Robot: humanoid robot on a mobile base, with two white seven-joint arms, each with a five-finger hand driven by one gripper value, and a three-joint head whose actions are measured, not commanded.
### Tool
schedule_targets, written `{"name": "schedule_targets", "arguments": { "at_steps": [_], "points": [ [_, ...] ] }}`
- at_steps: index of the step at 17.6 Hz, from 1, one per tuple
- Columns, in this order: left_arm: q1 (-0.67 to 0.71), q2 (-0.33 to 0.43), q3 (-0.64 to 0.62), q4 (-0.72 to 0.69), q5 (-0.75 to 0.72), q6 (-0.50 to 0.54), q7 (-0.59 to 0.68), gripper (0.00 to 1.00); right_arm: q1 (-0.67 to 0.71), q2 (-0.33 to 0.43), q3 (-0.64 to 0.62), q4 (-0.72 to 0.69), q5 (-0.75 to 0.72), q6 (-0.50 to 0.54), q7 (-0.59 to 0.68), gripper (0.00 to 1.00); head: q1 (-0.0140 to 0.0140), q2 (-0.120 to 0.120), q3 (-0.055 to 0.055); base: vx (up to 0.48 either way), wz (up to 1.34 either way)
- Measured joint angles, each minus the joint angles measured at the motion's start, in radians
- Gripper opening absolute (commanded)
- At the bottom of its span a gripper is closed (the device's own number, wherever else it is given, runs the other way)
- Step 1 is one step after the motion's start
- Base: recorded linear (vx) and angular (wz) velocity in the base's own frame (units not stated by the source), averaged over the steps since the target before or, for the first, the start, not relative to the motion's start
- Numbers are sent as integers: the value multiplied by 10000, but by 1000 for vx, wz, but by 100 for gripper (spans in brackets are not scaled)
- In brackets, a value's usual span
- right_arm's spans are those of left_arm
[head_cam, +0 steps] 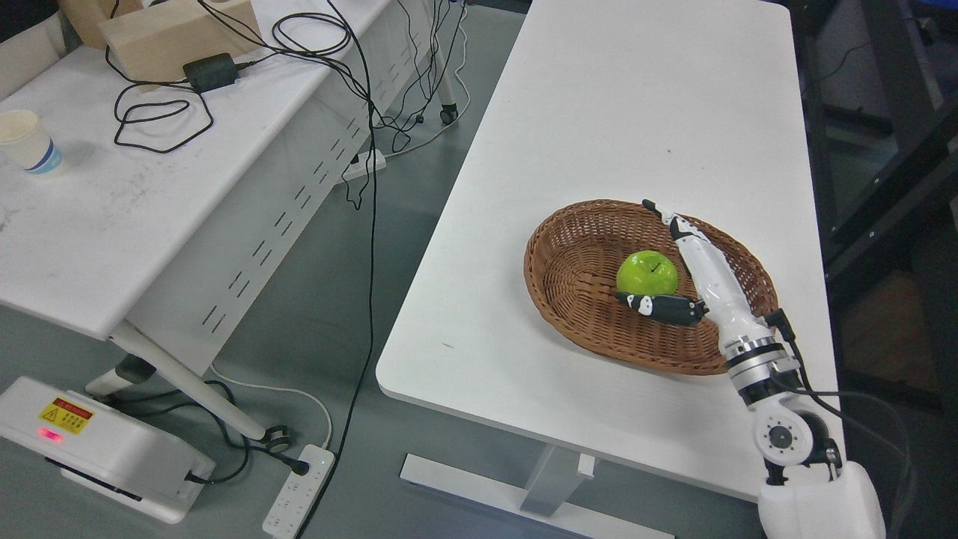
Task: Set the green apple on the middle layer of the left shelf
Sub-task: 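Reach the right hand into the wicker basket toward the green apple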
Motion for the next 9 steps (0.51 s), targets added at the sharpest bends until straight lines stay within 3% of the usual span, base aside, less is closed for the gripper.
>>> {"name": "schedule_targets", "arguments": {
  "at_steps": [9],
  "points": [
    [0, 0, 0, 0, 2, 0, 0, 100, -1097, 66, 702, 1582, 1075, 20, -97, 99, 0, 0, 0, 4, 0]
  ]
}}
